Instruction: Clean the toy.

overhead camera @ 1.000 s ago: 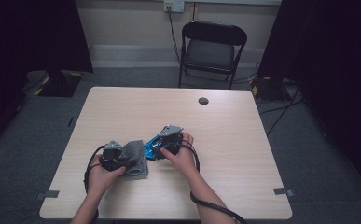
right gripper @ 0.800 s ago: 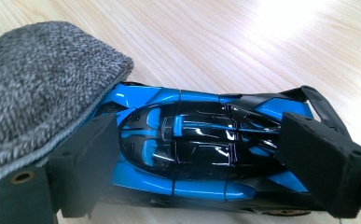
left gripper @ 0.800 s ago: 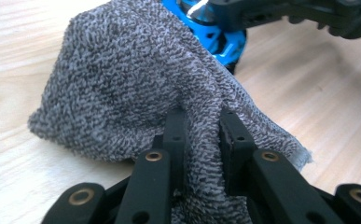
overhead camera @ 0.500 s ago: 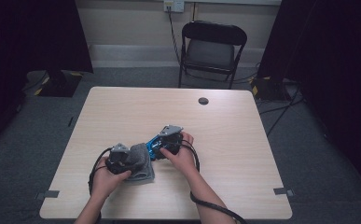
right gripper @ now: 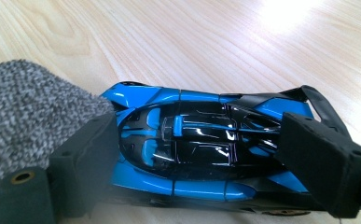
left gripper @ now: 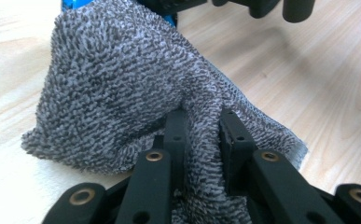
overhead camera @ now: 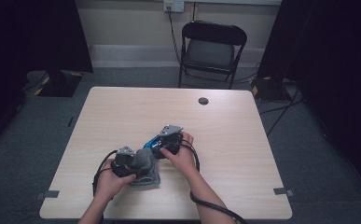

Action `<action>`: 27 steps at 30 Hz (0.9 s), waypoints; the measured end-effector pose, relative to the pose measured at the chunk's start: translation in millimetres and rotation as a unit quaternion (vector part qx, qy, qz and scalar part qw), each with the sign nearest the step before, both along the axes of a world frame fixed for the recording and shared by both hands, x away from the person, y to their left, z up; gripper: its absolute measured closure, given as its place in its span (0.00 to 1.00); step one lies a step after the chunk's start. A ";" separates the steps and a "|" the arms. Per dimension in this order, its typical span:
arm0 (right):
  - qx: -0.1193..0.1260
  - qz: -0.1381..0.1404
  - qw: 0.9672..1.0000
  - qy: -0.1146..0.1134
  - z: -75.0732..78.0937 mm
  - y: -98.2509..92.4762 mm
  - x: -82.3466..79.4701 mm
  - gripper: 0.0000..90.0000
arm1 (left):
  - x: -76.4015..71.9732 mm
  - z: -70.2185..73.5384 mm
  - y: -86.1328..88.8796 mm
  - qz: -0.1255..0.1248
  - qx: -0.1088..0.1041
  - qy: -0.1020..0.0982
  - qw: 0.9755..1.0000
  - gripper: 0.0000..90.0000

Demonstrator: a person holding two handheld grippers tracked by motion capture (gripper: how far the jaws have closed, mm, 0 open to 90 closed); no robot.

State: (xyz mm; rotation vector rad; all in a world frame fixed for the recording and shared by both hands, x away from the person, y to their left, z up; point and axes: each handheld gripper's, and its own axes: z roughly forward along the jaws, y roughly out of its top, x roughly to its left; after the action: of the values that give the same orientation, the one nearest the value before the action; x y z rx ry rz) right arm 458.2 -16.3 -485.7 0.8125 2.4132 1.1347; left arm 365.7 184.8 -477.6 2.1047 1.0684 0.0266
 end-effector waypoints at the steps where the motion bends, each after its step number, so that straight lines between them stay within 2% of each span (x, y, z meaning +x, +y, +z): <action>1: 0.000 0.000 1.000 0.000 0.0 -0.1 0.1 0.14 | -0.6 0.2 -0.7 -0.002 -0.001 0.002 1.000 0.84; 16: 0.001 0.000 1.000 -0.001 -0.2 -0.2 0.0 0.14 | -4.8 1.1 -13.1 -0.023 -0.008 -0.003 1.000 0.84; 27: -0.001 0.000 1.000 0.001 0.2 0.1 0.1 0.14 | -7.9 6.0 -20.0 -0.052 -0.020 -0.005 0.998 0.84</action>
State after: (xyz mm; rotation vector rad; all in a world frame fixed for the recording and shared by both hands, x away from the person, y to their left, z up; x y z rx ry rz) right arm 458.3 -16.1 -485.5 0.8132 2.4153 1.1326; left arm 357.8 164.8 -471.6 2.1189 0.9452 -0.0336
